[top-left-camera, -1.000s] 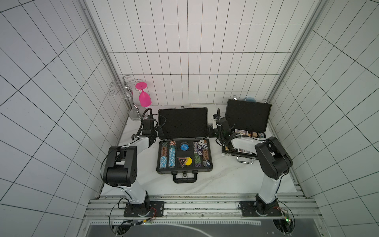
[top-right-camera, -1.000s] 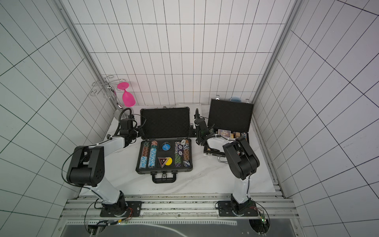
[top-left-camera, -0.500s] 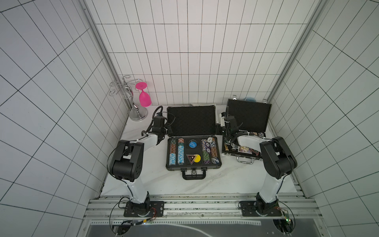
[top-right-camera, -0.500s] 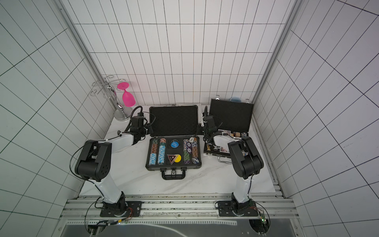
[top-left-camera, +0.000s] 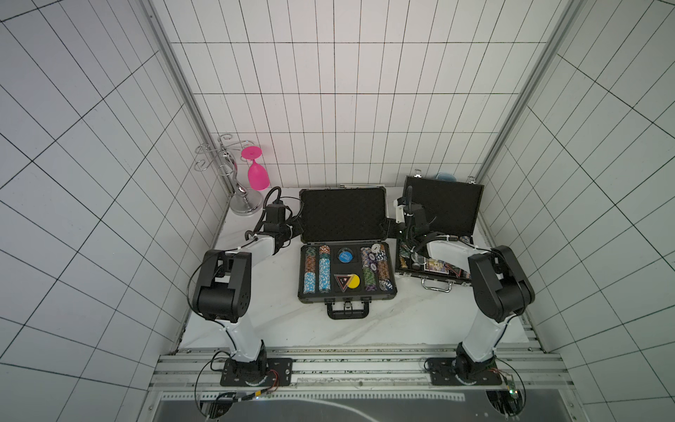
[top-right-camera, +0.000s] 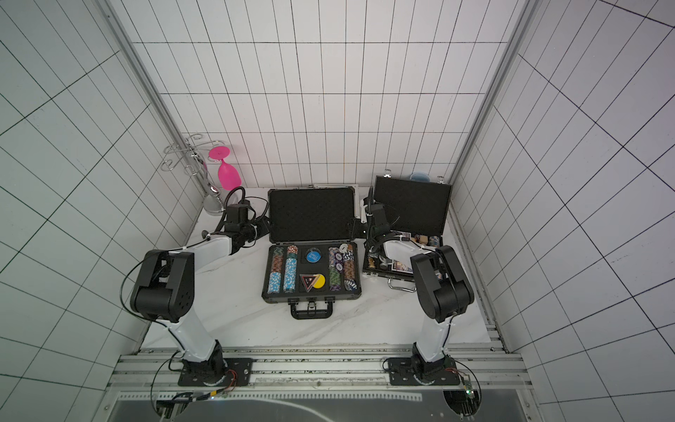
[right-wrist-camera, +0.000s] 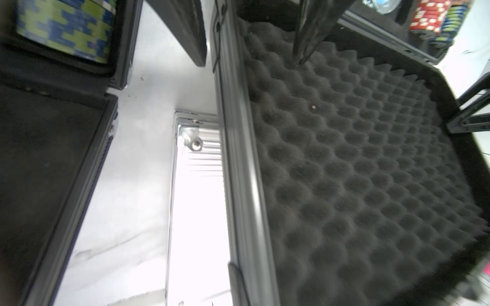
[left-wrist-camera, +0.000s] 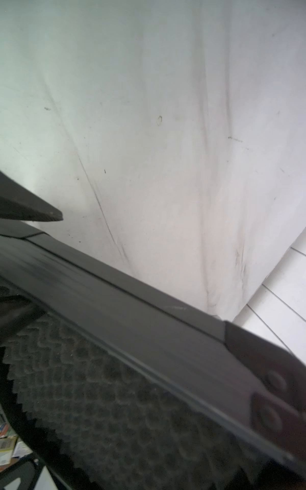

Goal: Close the poker set cases
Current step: Move the poker set case to the center of the board.

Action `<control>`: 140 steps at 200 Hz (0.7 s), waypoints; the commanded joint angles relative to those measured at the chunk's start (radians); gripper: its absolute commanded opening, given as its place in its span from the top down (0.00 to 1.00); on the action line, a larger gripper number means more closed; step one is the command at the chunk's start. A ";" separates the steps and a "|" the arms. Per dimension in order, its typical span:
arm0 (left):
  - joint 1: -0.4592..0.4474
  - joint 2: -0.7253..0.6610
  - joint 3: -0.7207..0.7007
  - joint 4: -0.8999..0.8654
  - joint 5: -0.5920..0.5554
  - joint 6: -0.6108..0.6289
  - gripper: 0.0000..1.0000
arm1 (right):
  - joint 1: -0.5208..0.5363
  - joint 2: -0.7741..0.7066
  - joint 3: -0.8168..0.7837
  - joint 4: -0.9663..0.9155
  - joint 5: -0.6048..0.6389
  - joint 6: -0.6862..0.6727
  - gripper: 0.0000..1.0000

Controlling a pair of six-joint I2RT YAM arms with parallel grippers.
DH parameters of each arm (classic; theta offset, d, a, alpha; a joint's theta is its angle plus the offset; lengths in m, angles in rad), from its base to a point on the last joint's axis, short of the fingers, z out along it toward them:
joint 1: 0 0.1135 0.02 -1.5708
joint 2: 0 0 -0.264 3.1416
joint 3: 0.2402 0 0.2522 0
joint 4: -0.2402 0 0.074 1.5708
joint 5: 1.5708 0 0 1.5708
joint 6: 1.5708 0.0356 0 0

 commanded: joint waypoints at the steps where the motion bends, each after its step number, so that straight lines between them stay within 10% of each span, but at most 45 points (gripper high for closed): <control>1: 0.018 -0.052 0.075 0.015 0.142 0.021 0.54 | -0.008 -0.051 0.027 -0.029 -0.001 -0.018 0.45; 82: 0.174 0.109 0.323 -0.026 0.284 -0.122 0.27 | -0.001 -0.083 0.137 -0.124 -0.052 -0.058 0.36; 140: 0.154 0.276 0.422 -0.044 0.357 -0.113 0.26 | 0.016 -0.082 0.160 -0.153 -0.050 -0.077 0.36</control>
